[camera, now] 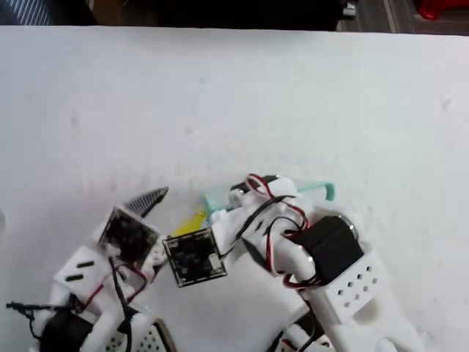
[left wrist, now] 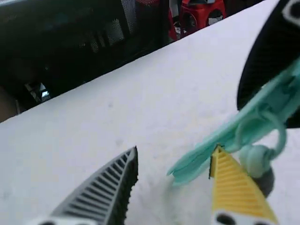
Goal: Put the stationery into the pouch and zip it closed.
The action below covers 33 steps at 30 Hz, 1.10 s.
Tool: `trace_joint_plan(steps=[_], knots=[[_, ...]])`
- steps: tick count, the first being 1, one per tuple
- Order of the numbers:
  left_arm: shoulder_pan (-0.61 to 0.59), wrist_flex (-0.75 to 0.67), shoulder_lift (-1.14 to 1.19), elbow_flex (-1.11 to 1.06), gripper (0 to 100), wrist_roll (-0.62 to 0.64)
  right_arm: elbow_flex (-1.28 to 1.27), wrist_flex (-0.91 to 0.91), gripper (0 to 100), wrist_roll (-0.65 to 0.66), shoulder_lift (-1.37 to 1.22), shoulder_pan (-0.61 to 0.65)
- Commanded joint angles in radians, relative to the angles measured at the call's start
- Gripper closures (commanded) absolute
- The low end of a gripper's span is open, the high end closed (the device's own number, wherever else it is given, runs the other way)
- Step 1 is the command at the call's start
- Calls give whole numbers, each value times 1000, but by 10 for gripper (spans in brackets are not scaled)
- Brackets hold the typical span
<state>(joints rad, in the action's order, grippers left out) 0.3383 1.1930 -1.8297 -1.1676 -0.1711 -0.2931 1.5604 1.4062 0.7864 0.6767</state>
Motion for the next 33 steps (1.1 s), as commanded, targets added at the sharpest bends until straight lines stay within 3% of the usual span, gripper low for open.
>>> trace_joint_plan(steps=[1,5,10,21,29,33], knots=[[22,9,-2,35,735,-15,32,-27,981,-8,10,-12],[28,5,-2,32,732,-11,40,-27,981,-8,12,4],[119,37,-2,37,732,-14,120,-30,981,-83,12,24],[125,75,-2,146,732,-5,196,18,981,-92,12,50],[140,-32,-2,160,732,87,328,18,981,-222,111,166],[239,-44,-2,160,732,83,367,56,982,-235,130,174]])
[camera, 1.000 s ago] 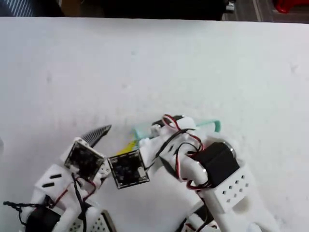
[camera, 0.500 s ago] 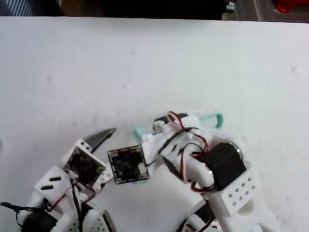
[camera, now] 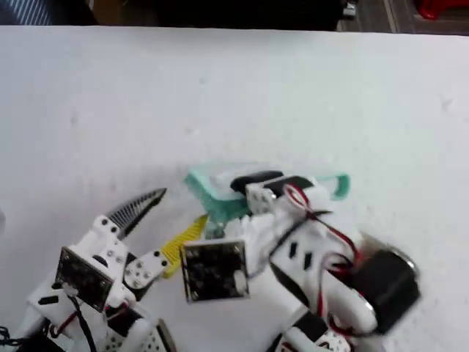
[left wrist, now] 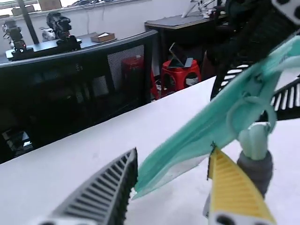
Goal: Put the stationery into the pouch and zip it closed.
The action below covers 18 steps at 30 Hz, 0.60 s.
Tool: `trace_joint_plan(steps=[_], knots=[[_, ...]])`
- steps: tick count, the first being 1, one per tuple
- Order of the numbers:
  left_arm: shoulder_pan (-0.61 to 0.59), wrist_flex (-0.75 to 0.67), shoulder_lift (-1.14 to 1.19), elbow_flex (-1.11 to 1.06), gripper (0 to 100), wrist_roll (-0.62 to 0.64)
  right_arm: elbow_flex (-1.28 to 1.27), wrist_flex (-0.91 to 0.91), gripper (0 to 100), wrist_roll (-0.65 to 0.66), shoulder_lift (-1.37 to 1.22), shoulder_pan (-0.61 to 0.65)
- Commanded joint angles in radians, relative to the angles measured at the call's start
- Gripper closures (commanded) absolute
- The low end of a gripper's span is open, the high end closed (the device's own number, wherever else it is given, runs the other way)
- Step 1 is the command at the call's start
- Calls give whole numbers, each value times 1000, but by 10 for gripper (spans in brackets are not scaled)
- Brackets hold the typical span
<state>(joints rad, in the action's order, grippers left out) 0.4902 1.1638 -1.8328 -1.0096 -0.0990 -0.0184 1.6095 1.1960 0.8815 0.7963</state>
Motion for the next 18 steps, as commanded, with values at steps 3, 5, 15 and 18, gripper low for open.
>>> trace_joint_plan(steps=[3,5,15,18], knots=[[137,-9,1,0,734,-31,100,16,982,-37,42,54],[137,-6,1,0,736,-54,100,16,982,-34,42,50],[136,103,1,87,733,-63,100,8,982,-29,35,16],[143,110,1,86,736,-109,100,-16,982,-37,35,39]])
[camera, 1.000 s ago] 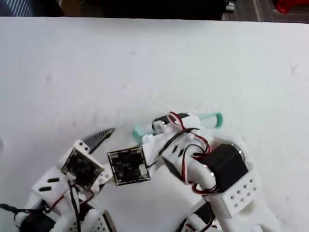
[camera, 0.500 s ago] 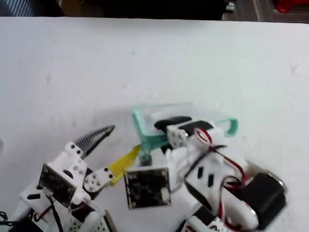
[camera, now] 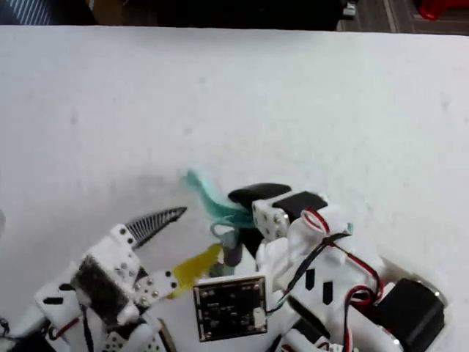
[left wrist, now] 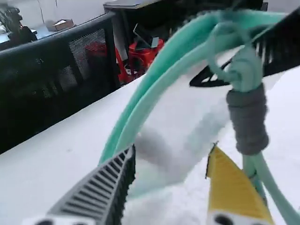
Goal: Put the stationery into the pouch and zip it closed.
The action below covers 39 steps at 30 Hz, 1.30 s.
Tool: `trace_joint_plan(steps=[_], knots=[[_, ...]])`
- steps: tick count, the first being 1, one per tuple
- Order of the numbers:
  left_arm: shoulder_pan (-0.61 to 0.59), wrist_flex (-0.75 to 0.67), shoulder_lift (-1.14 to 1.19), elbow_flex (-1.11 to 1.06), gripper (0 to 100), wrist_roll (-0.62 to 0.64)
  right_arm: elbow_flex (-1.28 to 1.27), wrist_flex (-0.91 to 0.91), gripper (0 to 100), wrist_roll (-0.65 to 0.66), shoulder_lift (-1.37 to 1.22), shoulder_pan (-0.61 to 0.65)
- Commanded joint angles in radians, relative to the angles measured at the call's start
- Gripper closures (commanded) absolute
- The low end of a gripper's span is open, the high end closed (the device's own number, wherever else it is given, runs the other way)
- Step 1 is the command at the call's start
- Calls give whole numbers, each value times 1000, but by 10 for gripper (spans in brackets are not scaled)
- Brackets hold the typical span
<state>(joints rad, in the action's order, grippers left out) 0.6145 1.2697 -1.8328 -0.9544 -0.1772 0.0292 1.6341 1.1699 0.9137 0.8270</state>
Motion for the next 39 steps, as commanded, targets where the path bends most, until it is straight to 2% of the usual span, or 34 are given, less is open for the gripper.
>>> trace_joint_plan(steps=[1,7,14,23,27,33,39], knots=[[19,6,1,31,736,-40,52,-50,982,-11,2,5],[2,-25,1,31,736,-40,48,-21,982,-3,2,38],[-94,-14,1,38,736,-37,46,-22,982,26,1,-36],[-154,-69,1,38,731,-44,46,12,982,55,1,-28],[-145,-129,5,26,686,-44,52,30,982,55,1,68],[-134,-163,5,-15,673,-44,48,25,982,141,1,84],[-18,-175,5,-77,675,-94,52,27,982,236,-27,173]])
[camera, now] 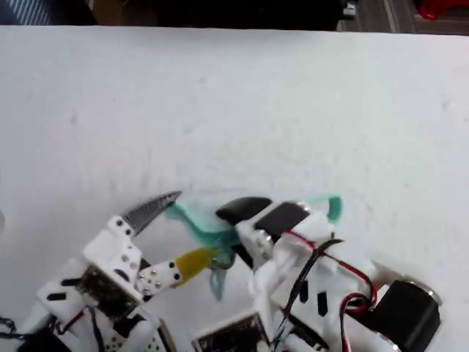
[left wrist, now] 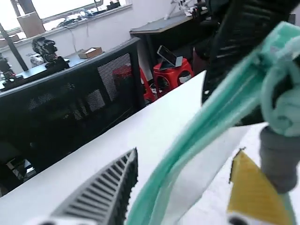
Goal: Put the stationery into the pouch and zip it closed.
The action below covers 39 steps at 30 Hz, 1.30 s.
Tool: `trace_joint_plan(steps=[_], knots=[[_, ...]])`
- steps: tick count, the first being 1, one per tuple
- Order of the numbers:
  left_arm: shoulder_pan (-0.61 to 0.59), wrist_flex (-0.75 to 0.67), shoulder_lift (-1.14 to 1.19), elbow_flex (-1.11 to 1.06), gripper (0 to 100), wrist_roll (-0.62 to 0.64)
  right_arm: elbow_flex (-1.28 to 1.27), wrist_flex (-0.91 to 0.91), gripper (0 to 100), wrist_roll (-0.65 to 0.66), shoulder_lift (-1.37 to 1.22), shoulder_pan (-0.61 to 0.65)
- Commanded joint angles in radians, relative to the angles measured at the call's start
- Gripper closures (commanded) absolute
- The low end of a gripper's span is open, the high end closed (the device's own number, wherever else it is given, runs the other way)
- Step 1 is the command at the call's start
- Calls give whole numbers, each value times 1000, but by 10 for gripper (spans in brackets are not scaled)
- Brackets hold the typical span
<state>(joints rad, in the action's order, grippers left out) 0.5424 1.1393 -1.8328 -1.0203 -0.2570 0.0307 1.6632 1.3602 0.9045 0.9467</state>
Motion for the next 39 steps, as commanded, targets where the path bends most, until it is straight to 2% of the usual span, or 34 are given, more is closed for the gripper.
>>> trace_joint_plan(steps=[1,4,9,17,19,22,27,29,32,34,37,39], knots=[[62,-58,5,-29,675,-14,51,-2,982,55,-31,73],[62,-100,5,-75,676,-12,52,-8,982,91,-81,107],[62,-106,4,-123,697,-12,52,-42,982,95,-136,90],[68,-106,2,-126,988,-17,52,-61,982,87,-139,30],[68,-106,2,-126,961,-14,52,-56,981,77,-137,28],[65,-106,2,-126,978,-14,51,-51,978,15,-137,28],[62,-169,2,-135,978,-14,51,-2,962,-2,-137,10],[62,-221,2,-158,978,-14,51,-1,912,-21,-137,-31],[53,-354,2,-253,978,-12,52,-54,814,-178,-137,-116],[31,-497,4,-345,979,31,52,-105,762,-285,-137,-189],[-38,-736,5,-460,979,127,52,-179,743,-362,-137,-275],[-97,-836,5,-509,979,133,52,-229,745,-396,-137,-320]])
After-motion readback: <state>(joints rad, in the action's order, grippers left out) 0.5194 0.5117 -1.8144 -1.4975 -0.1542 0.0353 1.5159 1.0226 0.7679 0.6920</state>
